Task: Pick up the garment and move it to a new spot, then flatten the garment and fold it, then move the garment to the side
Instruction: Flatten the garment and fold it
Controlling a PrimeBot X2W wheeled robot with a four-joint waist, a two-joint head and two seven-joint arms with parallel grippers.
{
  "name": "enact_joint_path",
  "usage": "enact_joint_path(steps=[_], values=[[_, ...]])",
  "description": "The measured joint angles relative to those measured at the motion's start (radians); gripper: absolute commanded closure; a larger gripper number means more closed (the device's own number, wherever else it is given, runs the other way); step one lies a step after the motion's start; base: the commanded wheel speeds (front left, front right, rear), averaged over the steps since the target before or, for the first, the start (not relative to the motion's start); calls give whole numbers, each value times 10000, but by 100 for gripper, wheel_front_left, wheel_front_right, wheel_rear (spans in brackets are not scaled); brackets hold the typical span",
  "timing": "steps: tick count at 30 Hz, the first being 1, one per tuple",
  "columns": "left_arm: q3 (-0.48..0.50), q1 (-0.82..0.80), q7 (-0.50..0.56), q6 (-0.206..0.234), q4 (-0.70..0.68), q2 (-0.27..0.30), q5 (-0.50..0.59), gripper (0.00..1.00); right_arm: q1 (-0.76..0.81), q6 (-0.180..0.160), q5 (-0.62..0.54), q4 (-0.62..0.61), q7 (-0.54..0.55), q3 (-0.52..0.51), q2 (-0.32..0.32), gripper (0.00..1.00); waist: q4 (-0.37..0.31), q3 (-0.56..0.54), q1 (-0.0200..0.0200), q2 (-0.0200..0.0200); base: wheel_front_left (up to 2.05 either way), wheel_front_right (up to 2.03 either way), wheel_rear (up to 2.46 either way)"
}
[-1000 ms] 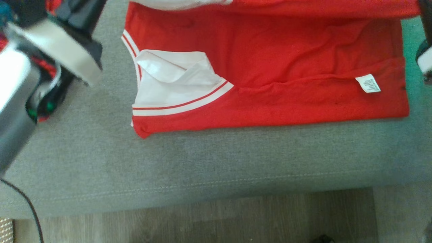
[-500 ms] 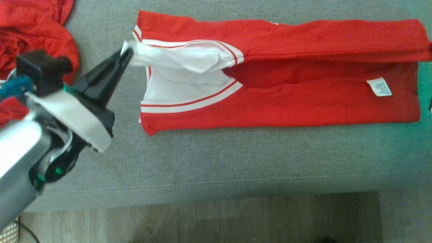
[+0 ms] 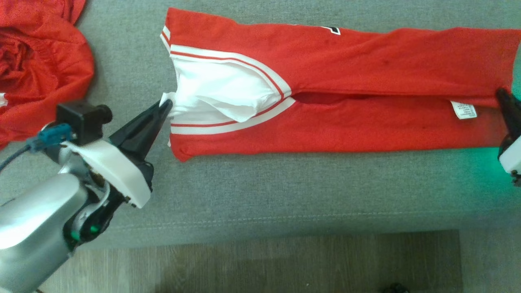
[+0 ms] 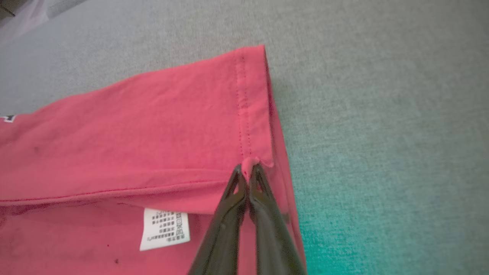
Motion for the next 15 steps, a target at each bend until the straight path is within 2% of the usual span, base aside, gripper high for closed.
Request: enact_joint_path(steps=[3, 4, 5, 6, 7, 9, 12, 15], values=[[-21, -1, -75, -102, 431, -255, 61, 100, -13, -2, -38, 194, -15, 29, 29, 100, -11, 9, 0, 0, 0, 0, 0], [-23, -1, -98, -176, 681, -387, 59, 80, -39, 0, -38, 297, -117, 31, 67, 83, -18, -3, 0, 0, 0, 0, 0], [-31, -1, -105, -199, 924, -514, 61, 80, -81, -2, -48, 412, -234, 75, 82, 83, -26, -29, 0, 0, 0, 0, 0], [-29, 0, -192, -299, 1151, -646, 50, 53, -132, 0, -111, 518, -341, 146, 79, 29, -29, -65, 0, 0, 0, 0, 0], [15, 11, -288, -364, 1360, -802, -4, 0, -198, -2, -121, 621, -497, 169, 104, 0, -33, -114, 0, 0, 0, 0, 0], [186, 119, -445, -512, 1705, -1127, -136, 0, -297, 0, -125, 782, -844, 173, 265, 0, -50, -244, 0, 0, 0, 0, 0], [688, 547, -527, -445, 1985, -1557, -159, 0, -298, 0, -125, 796, -1549, 265, 366, 0, -85, -515, 0, 0, 0, 0, 0], [1760, 1182, -529, 153, 1950, -1969, 441, 0, -283, -2, -309, 706, -2543, 370, 382, 0, -128, -860, 0, 0, 0, 0, 0]])
